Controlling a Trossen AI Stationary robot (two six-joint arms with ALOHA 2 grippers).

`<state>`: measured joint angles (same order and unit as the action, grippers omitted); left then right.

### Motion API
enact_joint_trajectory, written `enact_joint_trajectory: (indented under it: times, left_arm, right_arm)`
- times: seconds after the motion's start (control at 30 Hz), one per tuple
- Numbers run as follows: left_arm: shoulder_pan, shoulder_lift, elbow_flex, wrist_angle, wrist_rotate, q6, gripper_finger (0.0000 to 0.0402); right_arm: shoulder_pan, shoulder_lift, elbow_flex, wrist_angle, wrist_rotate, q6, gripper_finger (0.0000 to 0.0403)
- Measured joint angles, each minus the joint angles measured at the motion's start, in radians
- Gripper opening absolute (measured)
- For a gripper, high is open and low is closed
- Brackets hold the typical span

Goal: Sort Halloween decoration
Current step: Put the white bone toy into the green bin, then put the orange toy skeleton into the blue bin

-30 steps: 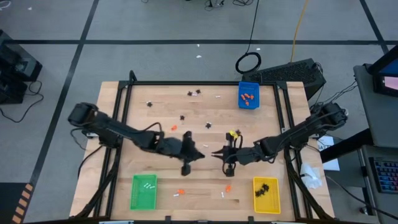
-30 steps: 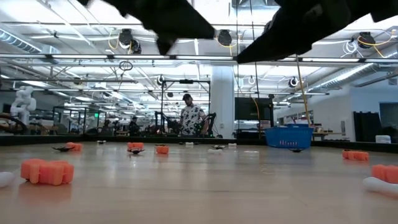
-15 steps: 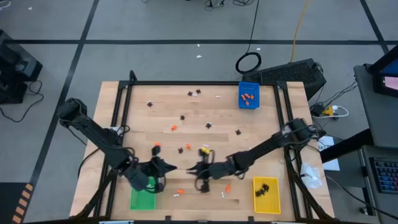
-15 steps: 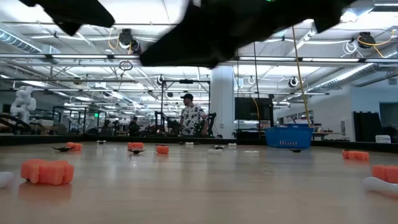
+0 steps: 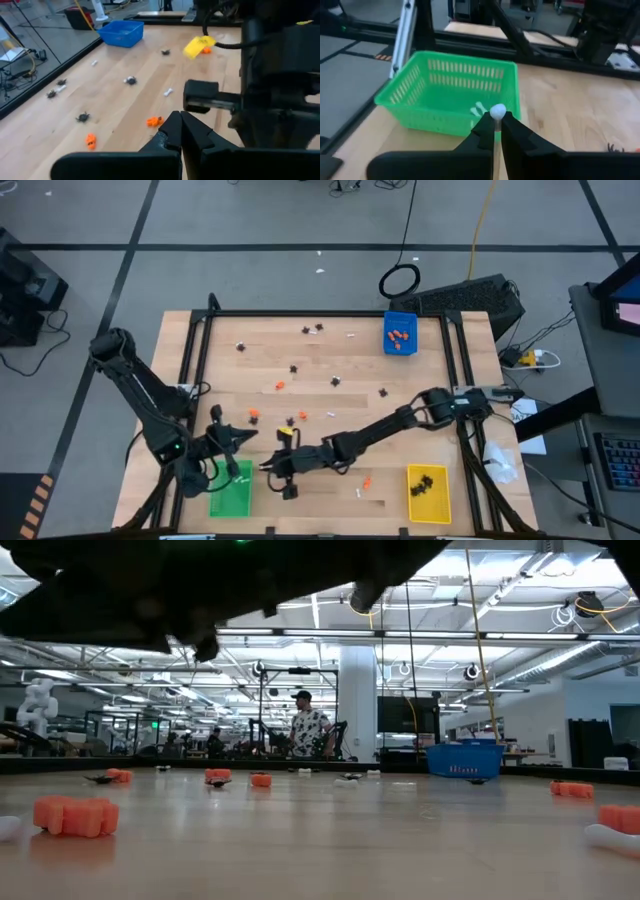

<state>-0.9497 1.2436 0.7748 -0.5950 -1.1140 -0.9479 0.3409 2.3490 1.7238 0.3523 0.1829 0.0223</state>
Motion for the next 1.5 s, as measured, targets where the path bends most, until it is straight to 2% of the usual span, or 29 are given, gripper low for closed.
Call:
enact_joint_trajectory:
  times: [0.2, 0.47, 0.7, 0.97, 1.23, 1.33, 1.5]
  left_arm:
    - [-0.015, -0.002, 0.000, -0.006, -0.014, -0.016, 0.0000]
    - [-0.014, -0.001, 0.000, -0.012, -0.030, -0.017, 0.0000]
    - [-0.014, -0.001, 0.000, -0.017, -0.035, -0.041, 0.0000]
    - [-0.014, -0.001, 0.000, -0.017, -0.036, -0.041, 0.0000]
    - [-0.014, -0.001, 0.000, -0.017, -0.036, -0.040, 0.0000]
    - [-0.014, -0.001, 0.000, -0.017, -0.036, -0.041, 0.0000]
    - [-0.014, -0.001, 0.000, -0.016, -0.036, -0.040, 0.0000]
  right_arm:
    - [-0.013, 0.084, 0.126, -0.005, -0.032, 0.012, 0.0004]
    - [-0.019, 0.155, 0.215, -0.005, -0.059, 0.022, 0.0004]
    - [-0.035, 0.170, 0.227, -0.006, -0.092, 0.052, 0.0005]
    - [-0.050, 0.170, 0.228, -0.005, -0.111, 0.096, 0.0029]
    - [-0.054, 0.170, 0.228, 0.010, -0.136, 0.098, 0.0037]
    - [-0.053, 0.170, 0.228, 0.010, -0.137, 0.098, 0.0055]
    - [-0.054, 0.170, 0.228, 0.014, -0.136, 0.107, 0.0114]
